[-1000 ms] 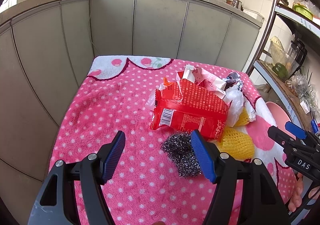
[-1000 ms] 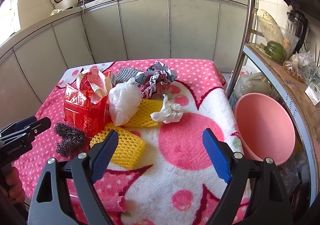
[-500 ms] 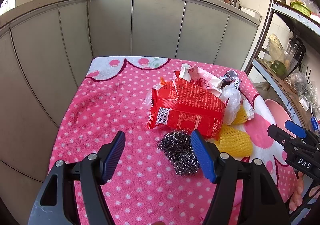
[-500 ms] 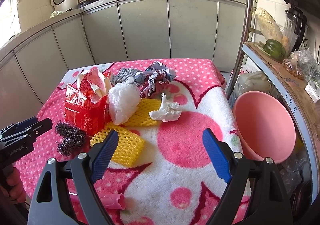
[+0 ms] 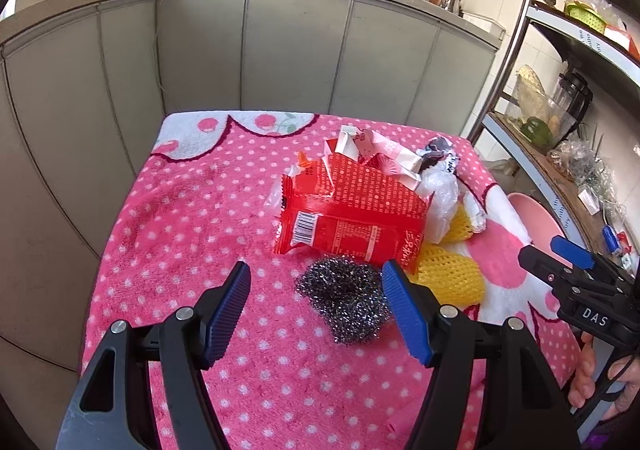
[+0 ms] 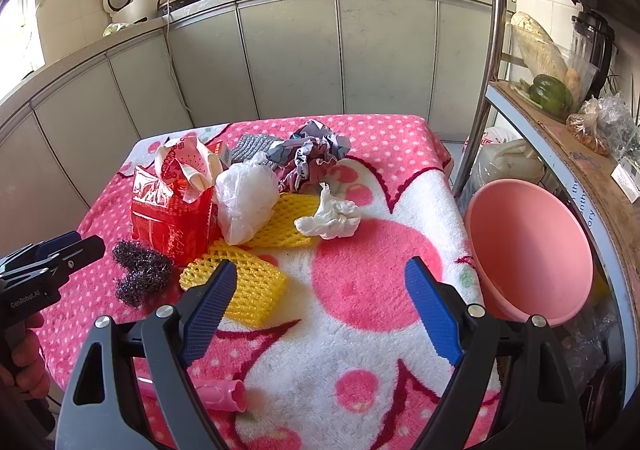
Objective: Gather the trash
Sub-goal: 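Grasp the pink tube with the left tool while the right grasps the yellow foam net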
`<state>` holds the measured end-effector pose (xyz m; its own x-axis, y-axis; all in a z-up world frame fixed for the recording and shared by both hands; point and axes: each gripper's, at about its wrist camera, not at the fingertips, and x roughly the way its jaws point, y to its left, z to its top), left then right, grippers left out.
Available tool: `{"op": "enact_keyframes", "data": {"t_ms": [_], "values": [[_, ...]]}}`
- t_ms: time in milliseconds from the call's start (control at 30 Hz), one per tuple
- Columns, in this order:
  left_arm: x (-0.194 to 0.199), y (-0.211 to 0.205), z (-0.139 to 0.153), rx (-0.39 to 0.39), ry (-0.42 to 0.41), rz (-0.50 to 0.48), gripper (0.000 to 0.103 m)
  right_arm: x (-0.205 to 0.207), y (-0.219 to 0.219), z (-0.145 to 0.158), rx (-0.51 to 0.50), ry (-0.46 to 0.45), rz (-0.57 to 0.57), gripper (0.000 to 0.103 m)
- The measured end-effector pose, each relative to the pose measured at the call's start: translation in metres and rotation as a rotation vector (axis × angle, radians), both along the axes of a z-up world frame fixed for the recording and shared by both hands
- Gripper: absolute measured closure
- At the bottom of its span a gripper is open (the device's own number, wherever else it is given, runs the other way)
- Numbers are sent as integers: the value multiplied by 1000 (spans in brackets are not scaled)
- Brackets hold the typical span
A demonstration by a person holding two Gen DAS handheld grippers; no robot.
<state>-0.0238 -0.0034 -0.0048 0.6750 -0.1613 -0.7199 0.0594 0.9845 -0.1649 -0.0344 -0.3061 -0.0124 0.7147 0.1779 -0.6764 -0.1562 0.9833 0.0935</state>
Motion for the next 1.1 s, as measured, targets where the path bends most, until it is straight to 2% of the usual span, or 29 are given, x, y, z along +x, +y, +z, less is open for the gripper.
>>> {"op": "enact_keyframes", "data": {"t_ms": [67, 333, 400, 533, 633, 733, 967, 1033, 1100], "values": [[-2, -1, 0, -25, 10, -63, 36, -2, -3, 0, -4, 1, 9, 17], [-27, -30, -2, -38, 35, -371, 37, -9, -20, -5, 7, 34, 23, 17], [-32, -36, -5, -52, 56, -445, 39, -11, -23, -7, 9, 42, 29, 21], [-40, -50, -11, -29, 84, -544, 46, -15, -25, -10, 31, 60, 63, 24], [-43, -60, -18, -7, 109, -596, 49, -17, -24, -11, 51, 70, 96, 28], [-42, -70, -28, 33, 136, -639, 57, -17, -21, -14, 74, 89, 141, 34], [-43, -85, -45, 134, 160, -699, 63, -12, -3, -15, 78, 116, 276, 34], [-42, -86, -48, 154, 161, -693, 69, -8, 3, -15, 67, 117, 299, 34], [-40, -83, -49, 140, 164, -689, 75, -3, 11, -17, 61, 127, 324, 34]]}}
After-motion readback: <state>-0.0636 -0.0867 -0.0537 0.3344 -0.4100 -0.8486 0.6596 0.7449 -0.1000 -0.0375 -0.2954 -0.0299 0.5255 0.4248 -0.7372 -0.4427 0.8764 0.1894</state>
